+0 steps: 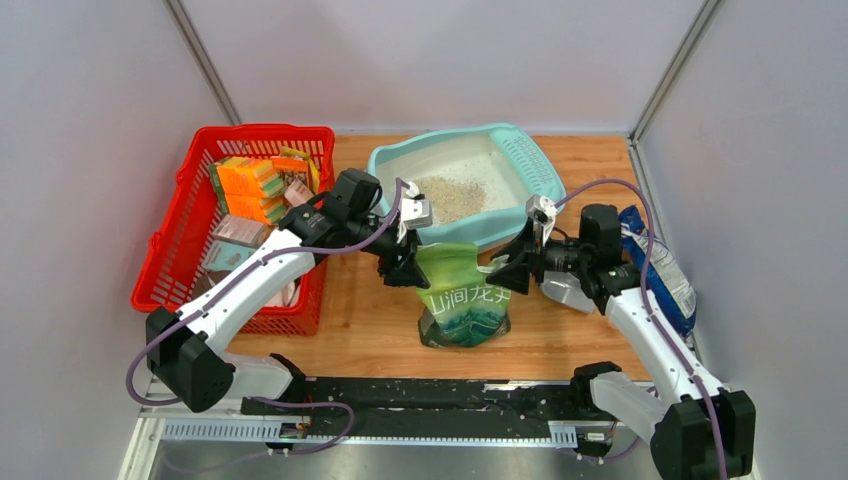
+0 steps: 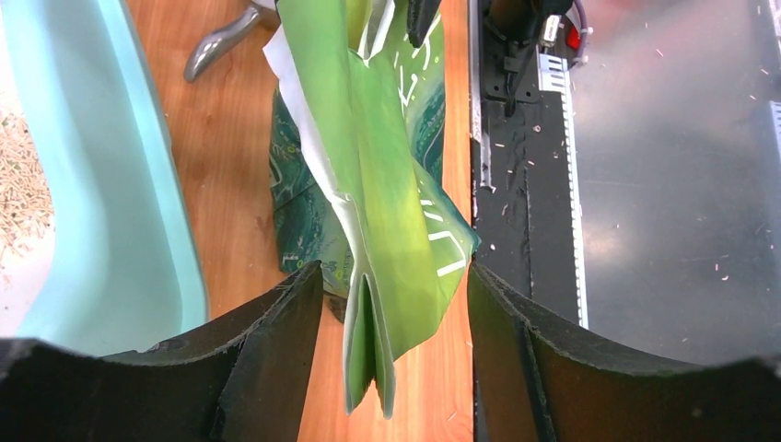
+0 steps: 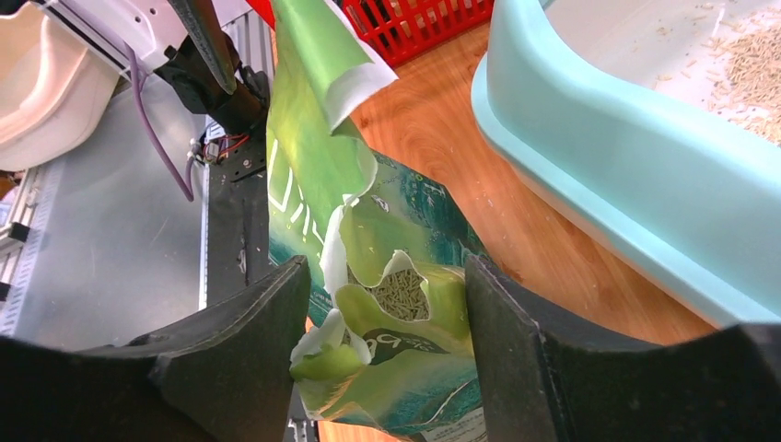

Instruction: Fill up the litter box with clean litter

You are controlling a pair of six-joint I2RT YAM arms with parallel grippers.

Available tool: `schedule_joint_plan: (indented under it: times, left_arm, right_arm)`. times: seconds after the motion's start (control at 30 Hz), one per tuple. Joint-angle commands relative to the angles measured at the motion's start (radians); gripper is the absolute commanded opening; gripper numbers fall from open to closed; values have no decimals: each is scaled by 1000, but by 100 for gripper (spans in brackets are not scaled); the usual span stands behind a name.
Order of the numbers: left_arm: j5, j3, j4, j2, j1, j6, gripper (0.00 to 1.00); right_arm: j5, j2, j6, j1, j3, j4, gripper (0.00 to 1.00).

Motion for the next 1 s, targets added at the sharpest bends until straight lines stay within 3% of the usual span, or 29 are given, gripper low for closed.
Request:
schedule_joint_plan:
  times: [0.0, 0.33, 0.53, 0.7, 0.97]
  left_arm:
    - [28, -11, 26, -1, 0, -14, 66]
    - [28, -9, 20, 7, 0, -13, 65]
    - [16, -23, 48, 8, 1, -37, 65]
    - [-21, -67, 135, -12, 0, -178, 67]
    - [-140, -214, 374, -79, 1, -523, 69]
  right_arm:
    - [-17, -8, 39, -1, -18, 58, 62]
    - [-16, 3, 112, -1, -55, 141, 49]
    - [-28, 10, 129, -1, -46, 136, 32]
    - [-26, 17, 117, -1, -17, 72, 17]
    - [-34, 27, 113, -1, 90, -101, 13]
